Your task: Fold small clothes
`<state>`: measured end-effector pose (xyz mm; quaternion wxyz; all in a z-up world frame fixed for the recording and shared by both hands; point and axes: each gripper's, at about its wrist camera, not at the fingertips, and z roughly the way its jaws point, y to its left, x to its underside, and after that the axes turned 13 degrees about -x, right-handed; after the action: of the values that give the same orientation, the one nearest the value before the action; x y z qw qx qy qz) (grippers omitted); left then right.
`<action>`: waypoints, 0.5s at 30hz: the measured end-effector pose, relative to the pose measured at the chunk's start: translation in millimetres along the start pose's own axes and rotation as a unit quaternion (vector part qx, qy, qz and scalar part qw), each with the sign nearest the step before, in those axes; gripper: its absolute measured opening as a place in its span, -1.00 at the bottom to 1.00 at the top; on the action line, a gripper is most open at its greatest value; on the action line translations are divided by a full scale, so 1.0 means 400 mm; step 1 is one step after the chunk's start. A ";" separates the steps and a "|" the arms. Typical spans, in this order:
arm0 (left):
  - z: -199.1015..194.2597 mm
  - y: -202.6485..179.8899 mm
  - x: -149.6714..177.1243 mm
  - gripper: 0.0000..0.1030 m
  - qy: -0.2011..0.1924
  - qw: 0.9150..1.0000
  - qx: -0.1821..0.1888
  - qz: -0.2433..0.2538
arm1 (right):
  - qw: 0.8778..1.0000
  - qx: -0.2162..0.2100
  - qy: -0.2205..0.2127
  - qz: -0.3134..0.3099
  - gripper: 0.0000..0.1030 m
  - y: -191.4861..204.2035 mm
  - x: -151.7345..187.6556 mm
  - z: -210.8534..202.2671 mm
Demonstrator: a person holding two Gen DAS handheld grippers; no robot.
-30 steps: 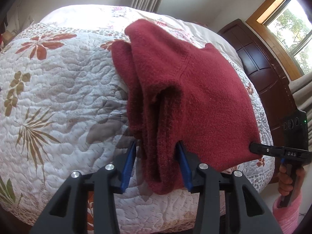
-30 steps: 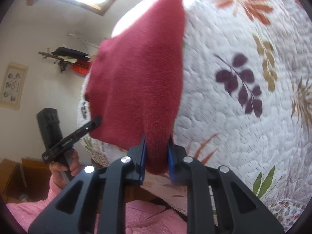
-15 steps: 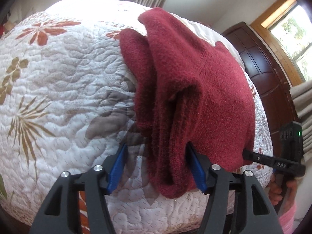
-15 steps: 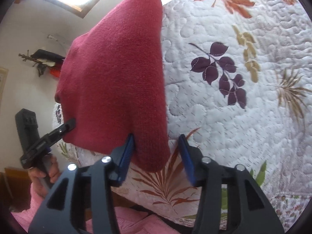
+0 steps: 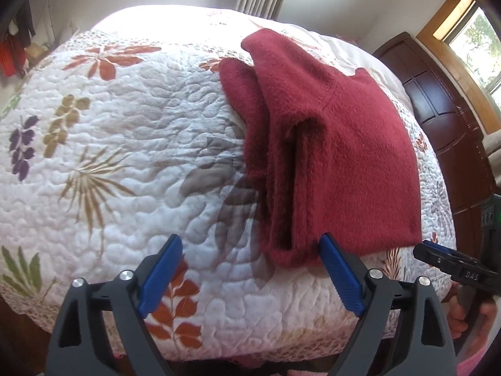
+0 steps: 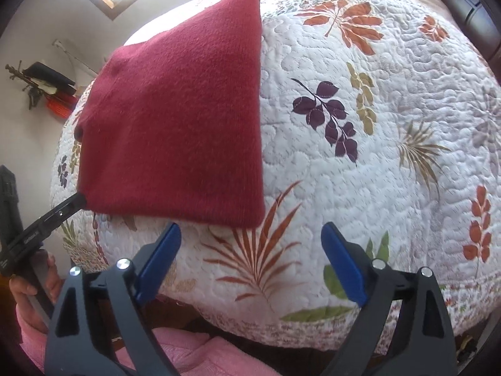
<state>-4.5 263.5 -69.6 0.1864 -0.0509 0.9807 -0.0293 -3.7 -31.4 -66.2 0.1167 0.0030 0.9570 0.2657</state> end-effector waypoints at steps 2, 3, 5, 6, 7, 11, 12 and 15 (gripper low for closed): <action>-0.017 0.002 0.009 0.78 -0.002 1.000 -0.003 0.001 | 1.000 0.002 0.000 0.001 0.76 0.010 0.007 -0.008; -0.025 0.004 0.014 0.78 -0.002 1.000 -0.006 0.001 | 1.000 0.002 0.000 0.000 0.76 0.016 0.006 -0.012; -0.035 0.005 0.021 0.79 -0.004 1.000 -0.011 0.000 | 1.000 0.006 -0.003 -0.004 0.78 0.024 0.011 -0.021; -0.042 0.007 0.025 0.79 -0.005 1.000 -0.014 0.000 | 1.000 0.009 -0.004 -0.006 0.78 0.034 0.013 -0.026; -0.046 0.008 0.027 0.79 -0.006 1.000 -0.019 0.001 | 1.000 0.010 -0.005 -0.007 0.78 0.037 0.019 -0.033; -0.066 0.002 0.037 0.79 -0.013 0.999 -0.039 0.007 | 1.000 0.011 -0.008 -0.014 0.79 0.068 0.019 -0.047; -0.072 0.002 0.040 0.79 -0.014 0.999 -0.044 0.008 | 1.000 0.011 -0.009 -0.016 0.80 0.072 0.019 -0.048; -0.093 -0.001 0.050 0.81 -0.017 0.998 -0.057 0.014 | 0.999 0.018 -0.012 -0.024 0.84 0.090 0.018 -0.055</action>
<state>-36.6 262.5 -42.1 0.1999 -0.0486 0.9781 0.0304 -17.5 -11.4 -31.2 0.1344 -0.0143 0.9599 0.2456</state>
